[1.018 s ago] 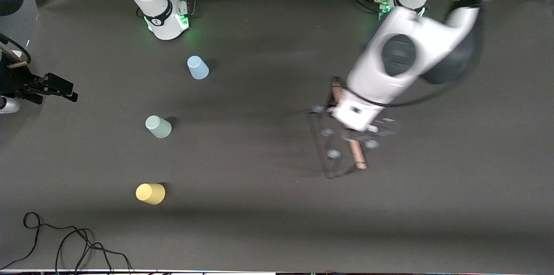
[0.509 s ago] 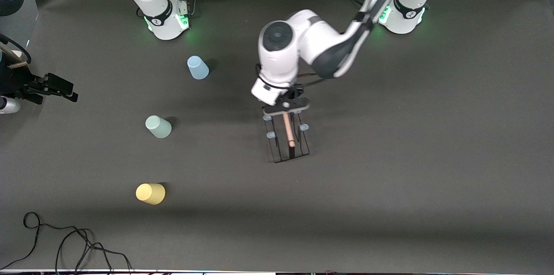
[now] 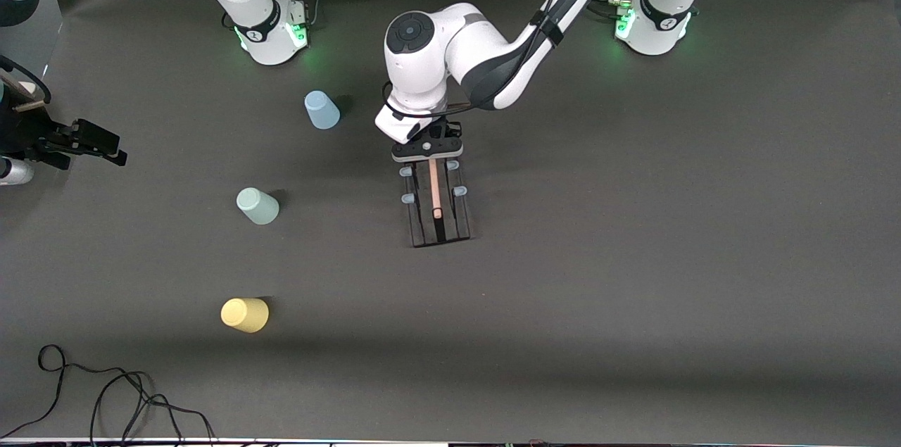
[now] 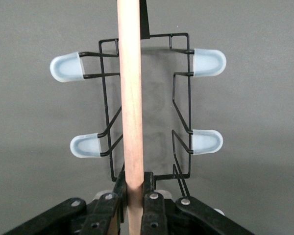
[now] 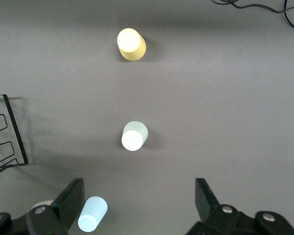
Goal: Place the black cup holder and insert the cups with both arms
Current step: 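Carry the rack to the table center and lower it, then release the rack and withdraw the left gripper while the right gripper reaches the green cup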
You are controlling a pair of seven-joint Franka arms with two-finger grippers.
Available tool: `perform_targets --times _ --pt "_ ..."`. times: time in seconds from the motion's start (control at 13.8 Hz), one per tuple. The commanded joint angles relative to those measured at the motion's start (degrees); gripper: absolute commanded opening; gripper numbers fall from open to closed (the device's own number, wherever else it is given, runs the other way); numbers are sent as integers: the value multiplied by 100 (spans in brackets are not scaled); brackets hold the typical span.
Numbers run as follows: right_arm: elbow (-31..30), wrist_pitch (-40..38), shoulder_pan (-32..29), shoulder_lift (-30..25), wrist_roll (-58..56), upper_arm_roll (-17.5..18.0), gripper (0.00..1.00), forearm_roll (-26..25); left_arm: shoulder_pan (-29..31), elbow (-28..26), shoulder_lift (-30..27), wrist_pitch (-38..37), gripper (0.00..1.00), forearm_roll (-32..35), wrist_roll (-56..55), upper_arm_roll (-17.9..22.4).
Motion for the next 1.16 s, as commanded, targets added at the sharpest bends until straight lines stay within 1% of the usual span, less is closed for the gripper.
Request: perform_targets --times 0.0,0.22,0.29,0.36,0.44,0.51,0.65,0.73,0.8,0.95,1.09 --pt "-131 -36 85 -106 113 -29 100 -66 -134 173 74 -18 0 9 -186 17" --pt "-744 77 392 -475 315 -47 100 -75 -239 173 154 34 0 131 -108 17" --pt "-1017 199 505 -641 420 -47 100 -75 -257 164 162 131 36 227 -90 17" --pt "-1385 401 602 -904 543 -47 100 -83 -257 173 180 158 51 402 -90 17" --pt "-1771 612 629 -1176 622 -47 100 -83 -248 173 180 167 53 482 -90 17" --pt "-2097 762 621 -1423 658 -38 100 -83 -239 173 163 132 61 492 -73 17" --pt "-2546 868 621 -1766 658 -47 100 -162 -178 199 110 97 93 492 15 69" --pt "-2766 1008 621 -1872 658 -38 100 -249 -65 234 5 44 100 483 111 78" --pt "-2968 1218 621 -1908 658 -47 100 -250 171 252 -161 9 100 405 216 35" --pt "-3338 1753 621 -1760 650 -47 100 -259 515 278 -521 -349 100 247 409 -1" --pt "-3497 2378 612 -1243 597 -47 100 -259 945 392 -926 -649 100 -86 857 52"
